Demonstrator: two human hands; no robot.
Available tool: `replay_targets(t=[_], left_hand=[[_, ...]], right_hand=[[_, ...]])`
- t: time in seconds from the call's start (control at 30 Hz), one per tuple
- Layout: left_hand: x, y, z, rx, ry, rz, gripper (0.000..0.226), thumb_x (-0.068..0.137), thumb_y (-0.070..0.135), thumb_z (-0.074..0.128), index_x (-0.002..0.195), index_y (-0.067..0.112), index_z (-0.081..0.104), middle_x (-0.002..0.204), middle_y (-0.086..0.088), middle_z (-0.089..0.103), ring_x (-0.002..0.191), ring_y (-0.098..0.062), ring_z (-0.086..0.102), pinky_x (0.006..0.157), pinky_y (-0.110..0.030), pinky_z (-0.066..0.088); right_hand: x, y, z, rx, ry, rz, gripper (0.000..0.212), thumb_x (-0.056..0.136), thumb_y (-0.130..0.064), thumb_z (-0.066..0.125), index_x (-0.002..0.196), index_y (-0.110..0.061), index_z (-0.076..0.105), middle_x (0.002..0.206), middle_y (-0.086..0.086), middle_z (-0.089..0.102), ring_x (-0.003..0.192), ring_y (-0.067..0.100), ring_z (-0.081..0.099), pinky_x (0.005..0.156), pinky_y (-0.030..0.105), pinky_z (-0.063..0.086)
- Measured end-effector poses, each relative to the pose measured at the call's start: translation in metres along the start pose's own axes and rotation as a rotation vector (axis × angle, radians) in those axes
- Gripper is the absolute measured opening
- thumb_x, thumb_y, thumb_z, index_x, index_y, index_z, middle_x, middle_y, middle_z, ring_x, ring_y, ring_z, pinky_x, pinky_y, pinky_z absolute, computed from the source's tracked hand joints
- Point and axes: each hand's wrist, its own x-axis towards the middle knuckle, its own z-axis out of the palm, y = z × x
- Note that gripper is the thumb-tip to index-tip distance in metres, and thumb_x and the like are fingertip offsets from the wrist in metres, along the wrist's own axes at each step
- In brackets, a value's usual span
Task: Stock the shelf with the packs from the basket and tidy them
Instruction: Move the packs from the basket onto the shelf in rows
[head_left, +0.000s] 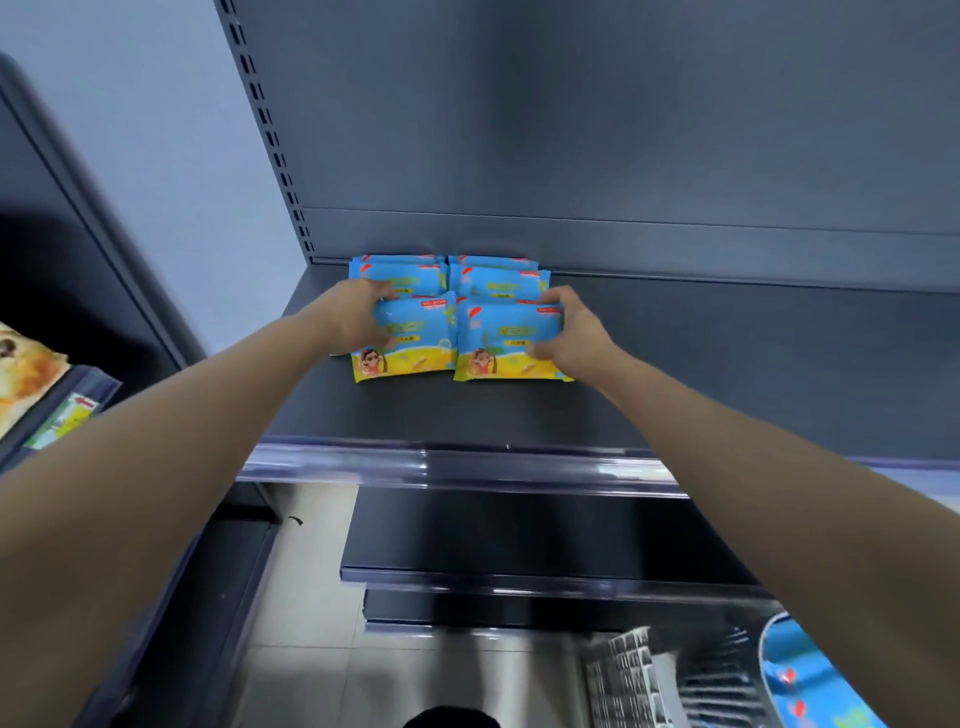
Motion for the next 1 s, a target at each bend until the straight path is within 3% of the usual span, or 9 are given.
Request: replay_targets(t=[0.13,0.23,0.47,0.8,1.0], left_hand=[[0.020,-0.010,-0.001,0.100,0.037,0.009,0.059,0.078,0.022,0.070,0.133,0.016,0.048,0.131,-0.013,0.052,0.123,-0.032,0.041,0.103,-0.045,0.038],[0.031,-0.014,-0.003,0.174,0.085,0.021,0.057,0.081,0.024,0.066,0.134,0.017,0.047,0.133,-0.013,0.048,0.126,-0.032,0.036,0.104,-0.045,0.035],[0.037,-0.017,0.001,0.174,0.196,-0.042,0.066,0.082,0.023,0.065,0.141,0.012,0.036,0.137,-0.015,0.038,0.128,-0.034,0.031,0.106,-0.043,0.028],[0.006,0.008,0.017,0.222,0.223,-0.045,0.063,0.083,0.020,0.064,0.138,0.006,0.037,0.134,-0.017,0.038,0.125,-0.036,0.033,0.103,-0.045,0.032],[-0.027,0.092,0.031,0.099,0.234,0.179,0.052,0.085,0.022,0.062,0.133,0.009,0.046,0.132,-0.014,0.046,0.124,-0.034,0.040,0.104,-0.043,0.034]], right_hand=[[0.019,-0.004,0.007,-0.222,0.045,-0.025,0.060,0.079,-0.010,0.071,0.130,-0.017,0.040,0.125,0.011,0.044,0.109,0.025,0.054,0.093,0.035,0.049],[0.031,-0.010,0.012,-0.358,0.117,-0.045,0.060,0.079,-0.018,0.068,0.131,-0.021,0.039,0.128,0.010,0.039,0.115,0.029,0.049,0.098,0.045,0.045],[0.039,-0.009,0.018,-0.597,0.224,-0.082,0.065,0.086,-0.031,0.061,0.142,-0.022,0.029,0.137,0.011,0.034,0.124,0.030,0.035,0.103,0.040,0.032],[0.007,0.005,-0.003,-0.644,0.242,-0.202,0.058,0.088,-0.029,0.057,0.140,-0.015,0.036,0.139,0.007,0.039,0.126,0.028,0.035,0.102,0.040,0.031],[-0.039,0.028,-0.056,-0.680,0.246,-0.310,0.046,0.093,-0.028,0.053,0.136,-0.014,0.043,0.141,0.004,0.043,0.132,0.024,0.034,0.104,0.036,0.027]])
